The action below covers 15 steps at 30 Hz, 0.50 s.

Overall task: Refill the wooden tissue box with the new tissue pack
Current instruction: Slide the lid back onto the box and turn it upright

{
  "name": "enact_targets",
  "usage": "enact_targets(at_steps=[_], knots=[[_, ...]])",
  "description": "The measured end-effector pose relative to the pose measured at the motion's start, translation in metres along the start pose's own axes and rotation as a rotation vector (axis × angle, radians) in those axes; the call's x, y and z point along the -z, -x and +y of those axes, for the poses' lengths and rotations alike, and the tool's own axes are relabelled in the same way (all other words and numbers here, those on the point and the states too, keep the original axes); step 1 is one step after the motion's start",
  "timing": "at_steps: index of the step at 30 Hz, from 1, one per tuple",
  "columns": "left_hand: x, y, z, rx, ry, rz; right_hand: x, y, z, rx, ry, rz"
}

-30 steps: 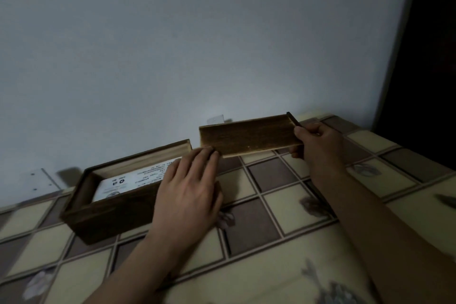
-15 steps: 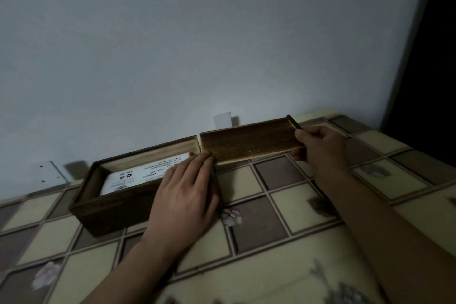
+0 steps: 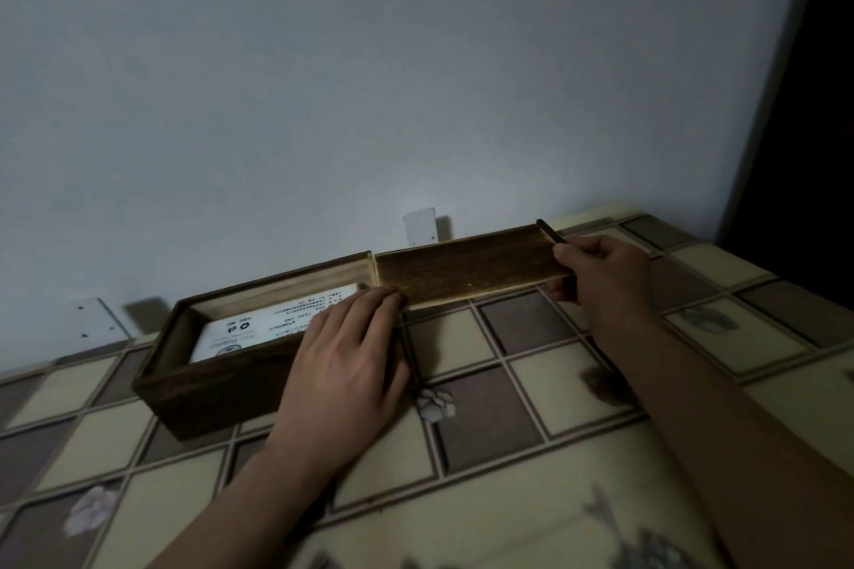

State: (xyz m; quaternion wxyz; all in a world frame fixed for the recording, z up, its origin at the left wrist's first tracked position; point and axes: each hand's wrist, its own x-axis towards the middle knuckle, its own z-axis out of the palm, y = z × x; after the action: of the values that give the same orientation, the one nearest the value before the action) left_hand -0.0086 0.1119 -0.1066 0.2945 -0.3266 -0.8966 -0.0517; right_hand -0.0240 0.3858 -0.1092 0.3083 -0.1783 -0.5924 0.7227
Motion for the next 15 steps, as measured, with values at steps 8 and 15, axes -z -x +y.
enact_targets(at_steps=[8,15], knots=[[-0.0007,-0.0008,0.0008,0.015,0.022,-0.011,-0.0018,-0.0016,-0.0018,0.019,0.009,-0.006],[-0.0012,-0.0007,0.0011,0.019,0.026,-0.013,-0.0017,-0.0013,-0.0015,0.034,0.027,-0.007]])
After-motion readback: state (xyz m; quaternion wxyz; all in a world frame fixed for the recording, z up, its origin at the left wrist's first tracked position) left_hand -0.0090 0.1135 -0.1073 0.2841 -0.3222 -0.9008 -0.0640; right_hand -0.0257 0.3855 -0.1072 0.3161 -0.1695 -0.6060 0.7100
